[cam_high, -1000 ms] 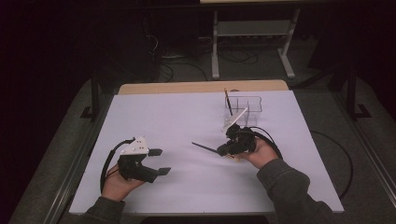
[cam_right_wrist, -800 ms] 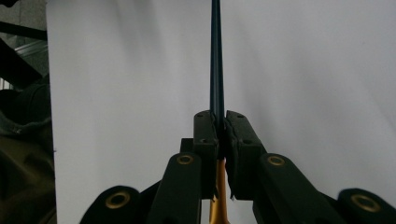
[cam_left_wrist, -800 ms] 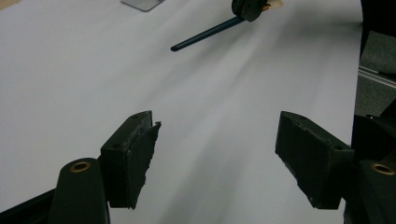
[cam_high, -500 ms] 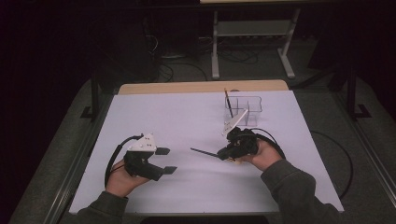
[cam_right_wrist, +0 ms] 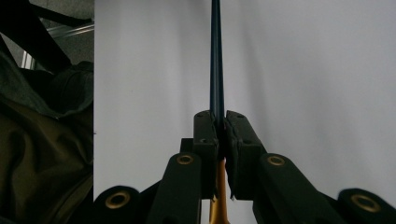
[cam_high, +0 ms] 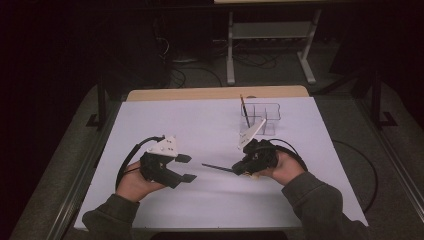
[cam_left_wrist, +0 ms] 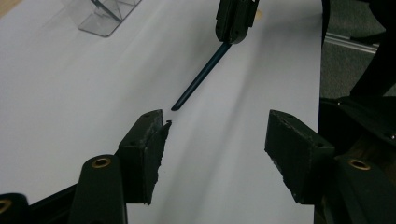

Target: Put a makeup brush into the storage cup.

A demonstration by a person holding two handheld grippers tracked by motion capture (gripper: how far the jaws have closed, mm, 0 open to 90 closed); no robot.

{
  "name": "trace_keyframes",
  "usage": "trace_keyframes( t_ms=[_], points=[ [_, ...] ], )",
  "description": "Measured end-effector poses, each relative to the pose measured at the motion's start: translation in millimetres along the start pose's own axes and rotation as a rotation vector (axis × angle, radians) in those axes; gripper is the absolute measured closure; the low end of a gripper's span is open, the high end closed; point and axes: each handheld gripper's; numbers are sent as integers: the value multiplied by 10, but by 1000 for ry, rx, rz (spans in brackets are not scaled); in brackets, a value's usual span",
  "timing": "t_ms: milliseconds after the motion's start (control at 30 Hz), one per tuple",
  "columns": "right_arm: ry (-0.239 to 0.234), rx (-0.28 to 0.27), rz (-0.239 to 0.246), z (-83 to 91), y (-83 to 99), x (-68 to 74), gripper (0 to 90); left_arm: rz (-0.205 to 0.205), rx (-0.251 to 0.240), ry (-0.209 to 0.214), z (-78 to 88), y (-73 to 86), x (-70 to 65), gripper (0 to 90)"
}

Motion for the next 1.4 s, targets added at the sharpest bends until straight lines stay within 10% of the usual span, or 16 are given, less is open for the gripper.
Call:
trace_keyframes(
  t_ms=[1400],
  points=[
    [-36, 14, 163, -69, -201, 285, 825, -142, 218, 154, -303, -298, 20, 660]
  ],
)
Point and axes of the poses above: each handheld gripper's, and its own axes: z roughly backward along the jaws, y roughly out of its underside, x roughly to its left, and after that the axes turned 14 degrees about x, right-handed
